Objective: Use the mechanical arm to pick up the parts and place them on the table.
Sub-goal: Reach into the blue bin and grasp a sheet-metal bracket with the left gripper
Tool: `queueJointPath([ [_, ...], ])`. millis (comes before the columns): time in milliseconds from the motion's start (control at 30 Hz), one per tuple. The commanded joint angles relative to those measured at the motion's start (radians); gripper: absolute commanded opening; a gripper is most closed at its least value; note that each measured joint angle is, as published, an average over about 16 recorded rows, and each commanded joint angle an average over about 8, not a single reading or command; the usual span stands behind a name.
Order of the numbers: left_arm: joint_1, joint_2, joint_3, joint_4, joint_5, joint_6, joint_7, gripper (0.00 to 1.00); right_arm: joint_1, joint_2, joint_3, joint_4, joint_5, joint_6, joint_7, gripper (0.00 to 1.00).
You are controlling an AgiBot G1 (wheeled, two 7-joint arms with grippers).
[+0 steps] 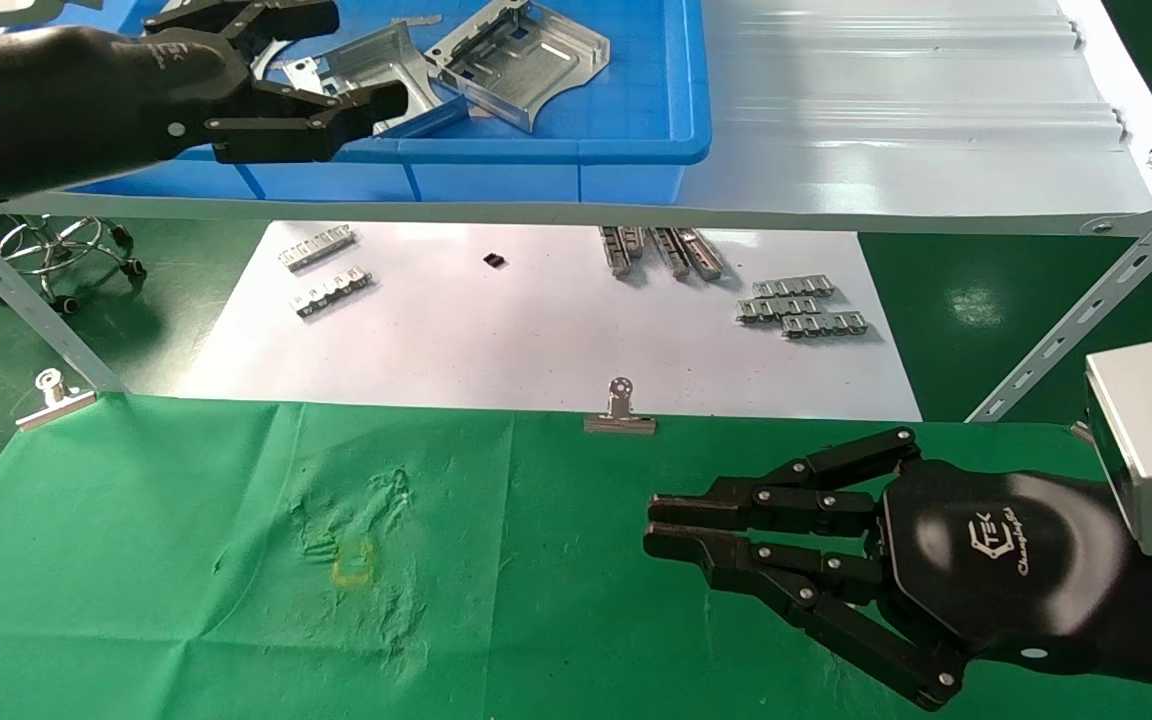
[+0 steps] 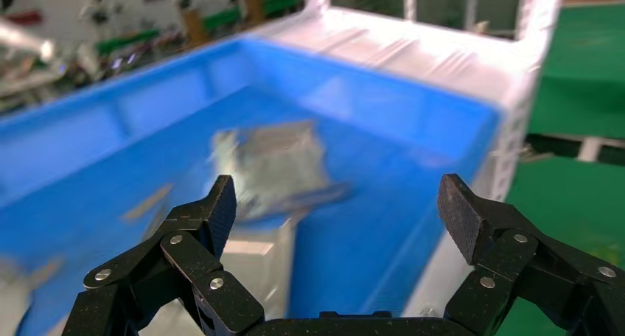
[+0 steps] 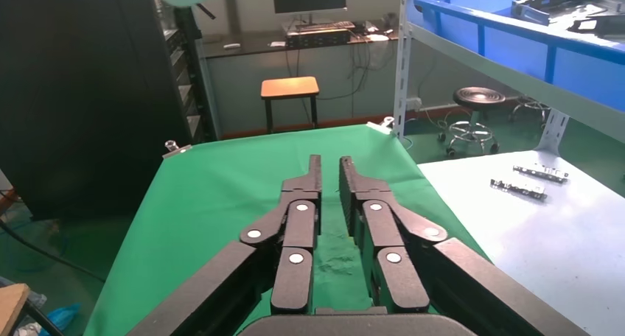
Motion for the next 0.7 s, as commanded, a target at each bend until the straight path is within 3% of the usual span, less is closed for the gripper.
queueJointPath([
  [33,-0.053,0.014,0.014,0.074,0.032,-0.016,0.016,1.00,0.000,0.000,0.000,0.000,0.000,0.000,0.000,0.00],
  [233,-0.157,0.047,0.049,0.211,0.097,-0.086,-0.004,1.00,0.000,0.000,0.000,0.000,0.000,0.000,0.000,0.00],
  [533,-0.255,0.079,0.110,0.320,0.179,-0.005,-0.110,1.00,0.000,0.000,0.000,0.000,0.000,0.000,0.000,0.00],
  [700,-0.293,0.092,0.138,0.358,0.220,-0.017,-0.156,1.00,0.000,0.000,0.000,0.000,0.000,0.000,0.000,0.00],
])
